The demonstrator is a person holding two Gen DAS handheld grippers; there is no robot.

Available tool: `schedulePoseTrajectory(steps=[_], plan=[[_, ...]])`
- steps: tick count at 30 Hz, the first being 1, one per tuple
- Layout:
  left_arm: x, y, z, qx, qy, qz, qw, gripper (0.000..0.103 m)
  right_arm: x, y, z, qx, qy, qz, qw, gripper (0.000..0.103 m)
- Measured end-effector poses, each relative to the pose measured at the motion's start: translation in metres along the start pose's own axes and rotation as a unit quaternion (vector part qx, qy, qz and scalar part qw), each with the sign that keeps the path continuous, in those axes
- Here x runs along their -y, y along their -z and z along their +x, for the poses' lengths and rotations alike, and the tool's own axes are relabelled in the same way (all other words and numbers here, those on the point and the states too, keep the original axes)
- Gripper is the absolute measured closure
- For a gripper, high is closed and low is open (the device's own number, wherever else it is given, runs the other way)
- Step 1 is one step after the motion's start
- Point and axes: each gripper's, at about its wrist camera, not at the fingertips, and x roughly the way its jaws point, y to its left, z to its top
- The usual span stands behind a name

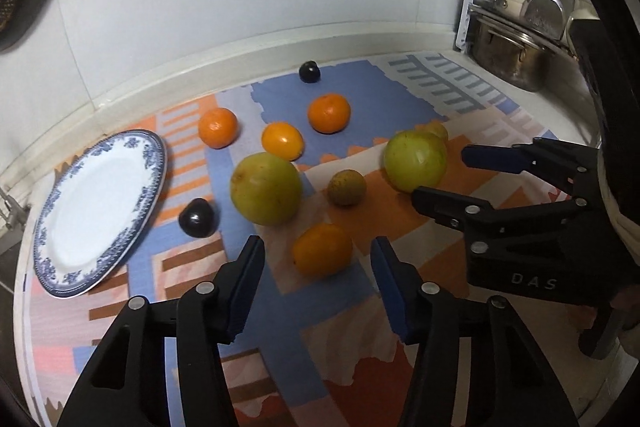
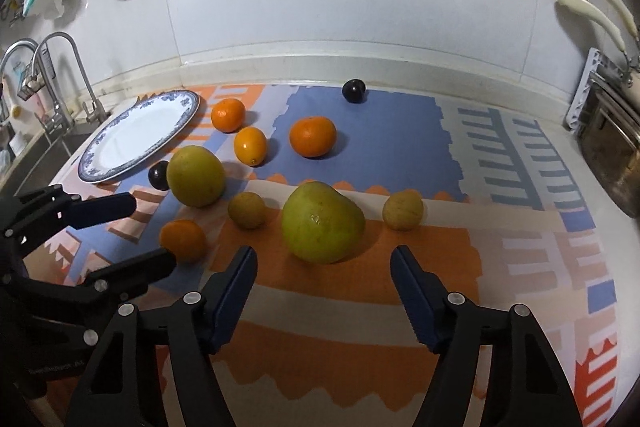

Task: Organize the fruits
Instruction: 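Move the left tool to a tangerine while the right tool approaches the large green pomelo, then close the left tool on the tangerine while the right tool grips and lifts the pomelo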

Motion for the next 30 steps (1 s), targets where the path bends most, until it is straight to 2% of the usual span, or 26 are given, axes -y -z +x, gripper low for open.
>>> schedulePoseTrajectory(steps=[3,10,15,18,22,30], plan=[[0.0,-0.001,0.007,-0.005,0.003,-0.003,1.0,0.053,0.001,-0.002,0.007,-0.006,-0.01,0.001,1.0,0.039],[-0.002,-0.002,0.014,-0.016,0.012,-0.009,0.9998,0.06,-0.002,-0.008,0.017,-0.005,-0.015,-0.004,1.0,0.039],[-0.002,-0.002,0.016,-0.02,0.016,-0.008,0.9996,0.068,-0.002,-0.01,0.021,-0.006,-0.014,-0.002,1.0,0.047],[-0.002,-0.002,0.017,-0.019,0.016,-0.008,0.9997,0.068,0.0,-0.01,0.023,-0.007,-0.015,0.002,1.0,0.051],[-0.003,-0.002,0.016,-0.019,0.025,-0.016,0.9994,0.068,0.002,-0.009,0.023,-0.006,-0.019,0.006,1.0,0.051],[-0.004,-0.003,0.006,-0.001,0.019,-0.018,0.9997,0.068,-0.001,-0.006,0.015,0.001,-0.022,0.005,1.0,0.052]])
